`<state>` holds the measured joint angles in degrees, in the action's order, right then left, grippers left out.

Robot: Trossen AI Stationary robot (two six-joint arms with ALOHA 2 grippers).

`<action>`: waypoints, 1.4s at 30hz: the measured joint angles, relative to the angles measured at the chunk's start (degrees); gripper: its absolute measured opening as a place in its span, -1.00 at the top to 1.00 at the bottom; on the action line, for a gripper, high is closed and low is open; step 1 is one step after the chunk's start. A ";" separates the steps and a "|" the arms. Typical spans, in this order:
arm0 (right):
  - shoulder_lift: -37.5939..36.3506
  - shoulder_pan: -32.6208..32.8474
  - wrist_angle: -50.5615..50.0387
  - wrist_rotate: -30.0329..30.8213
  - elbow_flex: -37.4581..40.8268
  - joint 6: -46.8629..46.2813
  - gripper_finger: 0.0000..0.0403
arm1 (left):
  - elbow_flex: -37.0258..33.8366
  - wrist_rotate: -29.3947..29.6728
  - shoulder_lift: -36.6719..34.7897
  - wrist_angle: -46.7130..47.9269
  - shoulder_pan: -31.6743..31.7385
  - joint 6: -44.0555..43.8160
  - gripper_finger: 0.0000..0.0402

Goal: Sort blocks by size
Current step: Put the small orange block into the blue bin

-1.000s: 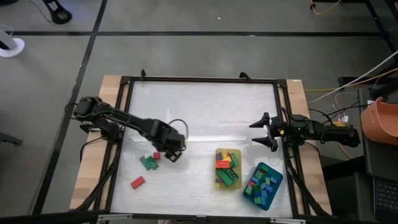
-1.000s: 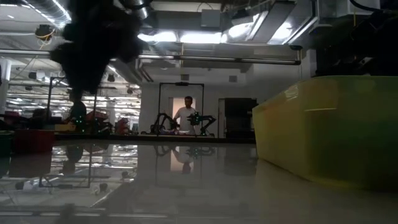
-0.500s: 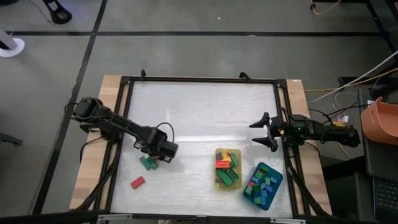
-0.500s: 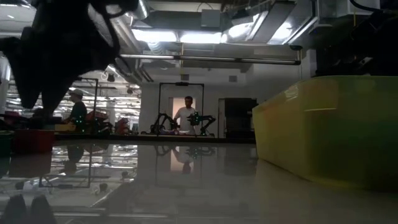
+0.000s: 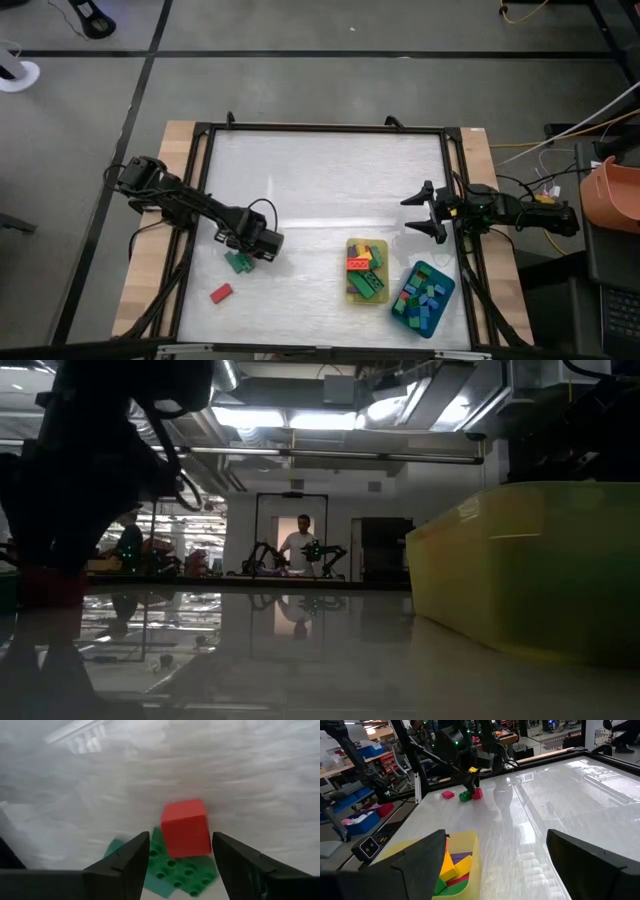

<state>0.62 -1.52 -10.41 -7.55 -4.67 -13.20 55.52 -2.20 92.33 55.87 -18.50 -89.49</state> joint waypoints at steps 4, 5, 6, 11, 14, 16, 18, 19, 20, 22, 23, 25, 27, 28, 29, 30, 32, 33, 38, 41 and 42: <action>0.00 0.00 0.00 0.02 -0.02 -0.01 -0.71 | -2.05 -0.02 0.00 -3.09 -0.04 -0.53 -0.01; 0.00 0.00 0.00 0.02 -0.02 0.00 -0.71 | -2.50 -0.02 0.00 -4.61 -0.02 -0.33 -0.01; 0.00 0.00 0.00 0.02 -0.02 0.00 -0.71 | -2.95 -0.02 0.00 -5.86 -0.02 -0.22 -0.01; 0.00 0.00 0.00 0.02 -0.02 0.01 -0.71 | -5.41 -0.02 0.00 -10.15 -0.02 0.49 0.05; 0.00 0.00 0.00 0.02 -0.02 -0.02 -0.71 | -5.54 -0.01 0.00 -10.21 -0.02 0.99 0.22; 0.00 0.00 0.00 0.02 -0.02 0.01 -0.71 | -5.52 0.01 -0.02 -10.64 0.06 1.32 0.38; -0.01 0.00 0.00 0.02 -0.02 0.01 -0.71 | -5.52 0.16 -0.09 -12.10 0.14 2.41 0.43; 0.00 0.00 0.00 0.03 -0.02 -0.02 -0.71 | -5.52 0.44 -0.09 -13.37 0.26 3.13 0.43; 0.00 0.00 0.00 0.02 -0.02 0.01 -0.71 | -5.52 0.78 -0.09 -15.50 0.40 4.09 0.43; 0.00 0.00 0.00 0.02 -0.02 0.01 -0.71 | -5.52 1.28 -0.09 -21.16 0.77 6.32 0.43; 0.00 0.00 0.00 0.02 -0.02 0.01 -0.71 | -5.52 1.34 -0.09 -24.55 1.05 7.88 0.43; 0.00 0.00 0.00 0.03 -0.02 0.01 -0.71 | -5.52 1.36 -0.09 -32.88 1.53 11.16 0.43; 0.00 0.00 0.00 0.03 -0.02 0.00 -0.71 | -5.52 1.35 -0.09 -42.10 1.97 14.30 0.43; 0.00 0.00 0.00 0.02 -0.02 -0.01 -0.71 | -5.52 1.29 -0.09 -47.03 2.12 15.89 0.43; 0.00 0.00 0.00 0.03 -0.02 -0.02 -0.71 | -5.52 1.13 -0.09 -52.17 2.14 17.51 0.43; -0.01 0.00 0.00 0.04 -0.02 -0.01 -0.71 | -5.50 1.09 -0.09 -57.07 2.15 19.02 0.43; 0.00 0.00 0.00 0.02 -0.02 0.00 -0.71 | -5.50 1.93 -0.09 -66.44 2.12 21.50 0.43; 0.00 0.00 0.00 0.04 -0.02 -0.01 -0.71 | -5.50 3.60 0.09 -70.64 2.10 22.79 0.43; -0.02 0.00 0.02 0.02 -0.02 0.01 -0.71 | -2.47 9.45 4.59 -82.92 2.65 33.41 0.42; -0.01 0.00 0.00 0.03 -0.02 0.01 -0.71 | 2.95 9.23 9.58 -83.36 3.58 38.73 0.42; 0.00 0.00 0.01 0.04 -0.02 0.00 -0.71 | 5.28 8.55 11.30 -83.41 3.96 41.34 0.42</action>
<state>0.62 -1.52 -10.41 -7.51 -4.69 -13.20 60.80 6.36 103.64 -27.54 -14.54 -48.15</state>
